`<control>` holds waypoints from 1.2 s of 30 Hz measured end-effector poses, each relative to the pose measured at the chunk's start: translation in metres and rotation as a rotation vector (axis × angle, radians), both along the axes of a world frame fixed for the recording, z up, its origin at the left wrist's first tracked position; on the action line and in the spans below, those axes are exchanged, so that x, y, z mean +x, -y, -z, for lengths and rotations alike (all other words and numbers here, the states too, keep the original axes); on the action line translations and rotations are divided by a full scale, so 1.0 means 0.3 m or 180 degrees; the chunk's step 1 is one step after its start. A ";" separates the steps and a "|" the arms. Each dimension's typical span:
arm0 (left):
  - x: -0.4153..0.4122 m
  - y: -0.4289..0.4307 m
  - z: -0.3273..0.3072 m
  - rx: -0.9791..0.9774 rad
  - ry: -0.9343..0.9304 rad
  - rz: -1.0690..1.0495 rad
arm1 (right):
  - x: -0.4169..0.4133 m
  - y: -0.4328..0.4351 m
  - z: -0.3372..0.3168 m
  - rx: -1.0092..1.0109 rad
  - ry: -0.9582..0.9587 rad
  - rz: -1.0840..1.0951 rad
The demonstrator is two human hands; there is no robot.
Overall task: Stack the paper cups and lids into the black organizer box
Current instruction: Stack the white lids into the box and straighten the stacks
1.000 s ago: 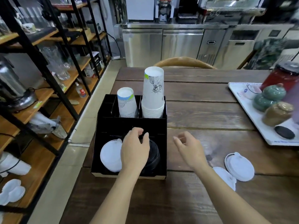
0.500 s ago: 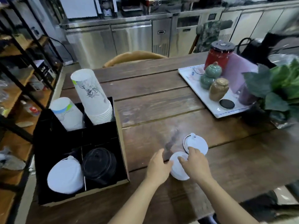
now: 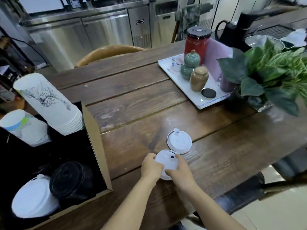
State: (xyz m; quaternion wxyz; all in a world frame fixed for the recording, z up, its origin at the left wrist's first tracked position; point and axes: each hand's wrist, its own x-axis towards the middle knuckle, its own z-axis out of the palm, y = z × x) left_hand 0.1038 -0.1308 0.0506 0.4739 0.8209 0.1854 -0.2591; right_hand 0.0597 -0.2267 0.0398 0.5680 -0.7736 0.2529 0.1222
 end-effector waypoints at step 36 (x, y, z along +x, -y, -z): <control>0.196 0.217 -0.016 -0.0940 -0.0205 -0.0723 | 0.295 0.337 0.036 -0.0335 0.0217 -0.0376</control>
